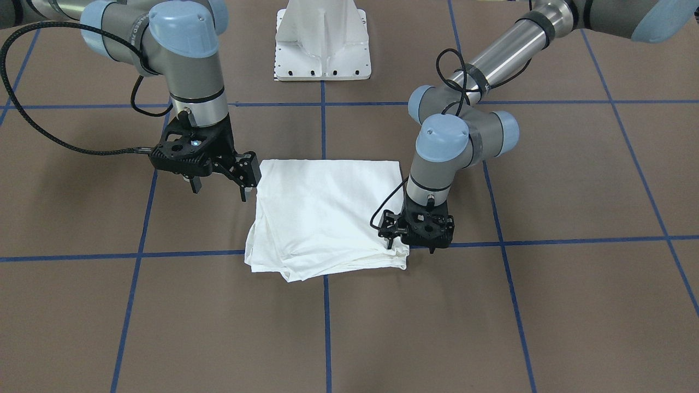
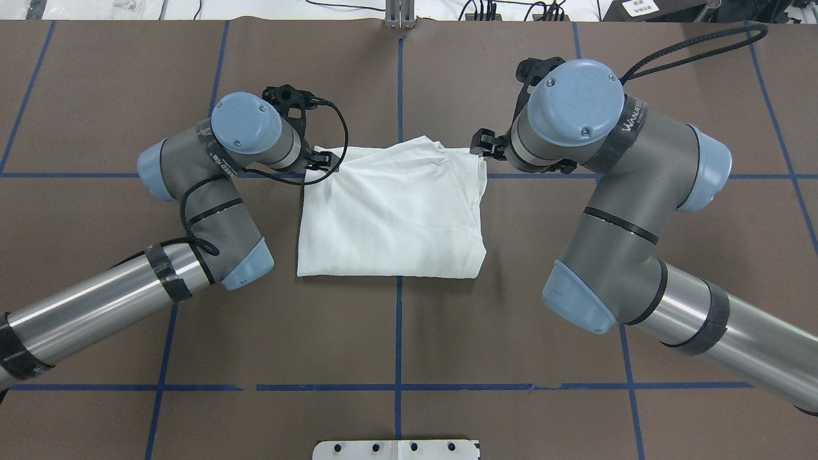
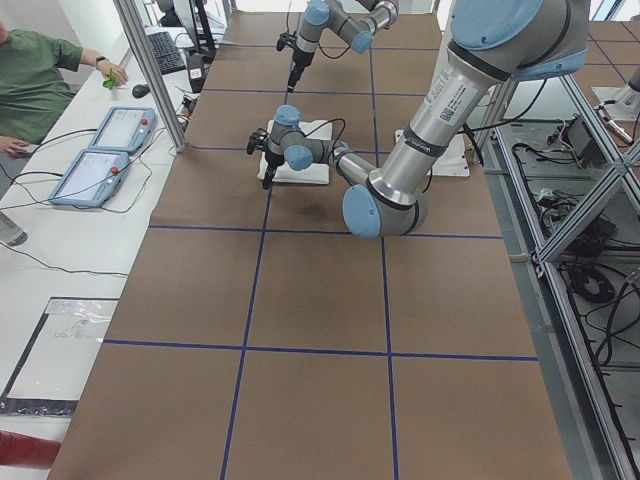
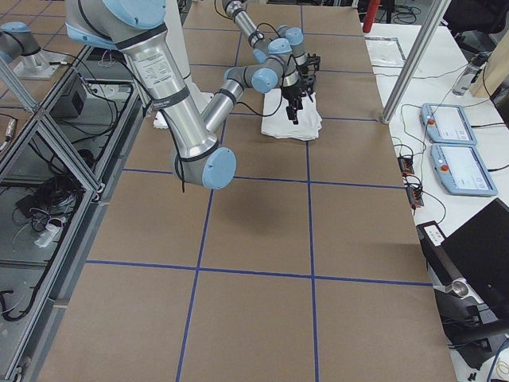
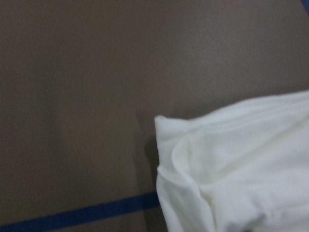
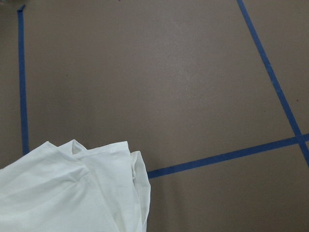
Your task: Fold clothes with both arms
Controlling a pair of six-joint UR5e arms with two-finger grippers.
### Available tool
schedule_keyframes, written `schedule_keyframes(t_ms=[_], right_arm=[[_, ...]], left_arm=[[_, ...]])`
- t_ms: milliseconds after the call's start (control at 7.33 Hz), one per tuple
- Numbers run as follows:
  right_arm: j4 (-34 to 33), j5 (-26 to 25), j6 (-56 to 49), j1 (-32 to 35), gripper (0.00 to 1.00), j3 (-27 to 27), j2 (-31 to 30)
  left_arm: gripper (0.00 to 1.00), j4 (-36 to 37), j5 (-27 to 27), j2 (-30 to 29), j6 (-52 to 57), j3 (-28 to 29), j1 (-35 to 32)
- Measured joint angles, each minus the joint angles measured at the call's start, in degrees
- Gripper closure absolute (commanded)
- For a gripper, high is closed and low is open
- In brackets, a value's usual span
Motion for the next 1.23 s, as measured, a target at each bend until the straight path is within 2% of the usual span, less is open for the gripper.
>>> schedule_keyframes(t_ms=[273, 409, 682, 818, 955, 1227], right_arm=[[0.00, -0.03, 0.05, -0.06, 0.00, 0.19, -0.15], [0.00, -0.03, 0.09, -0.07, 0.00, 0.22, -0.18], [0.00, 0.28, 0.02, -0.08, 0.00, 0.25, -0.09], [-0.05, 1.47, -0.58, 0.37, 0.00, 0.28, -0.04], [-0.29, 3.91, -3.04, 1.85, 0.00, 0.40, -0.12], [-0.67, 11.07, -14.17, 7.55, 0.00, 0.64, -2.50]], left_arm=[[0.00, -3.15, 1.25, -4.15, -0.24, 8.51, -3.97], [0.00, -3.98, 1.90, -5.04, -0.16, 10.26, -5.35], [0.00, -4.10, 1.06, -5.82, 0.47, 9.60, -6.48], [0.00, -3.07, -1.02, -5.04, 1.83, 6.95, -6.94], [0.00, -0.20, -2.91, -2.48, 4.79, 1.38, -7.81], [0.00, 10.50, -6.10, 5.92, 14.82, -16.24, -10.96]])
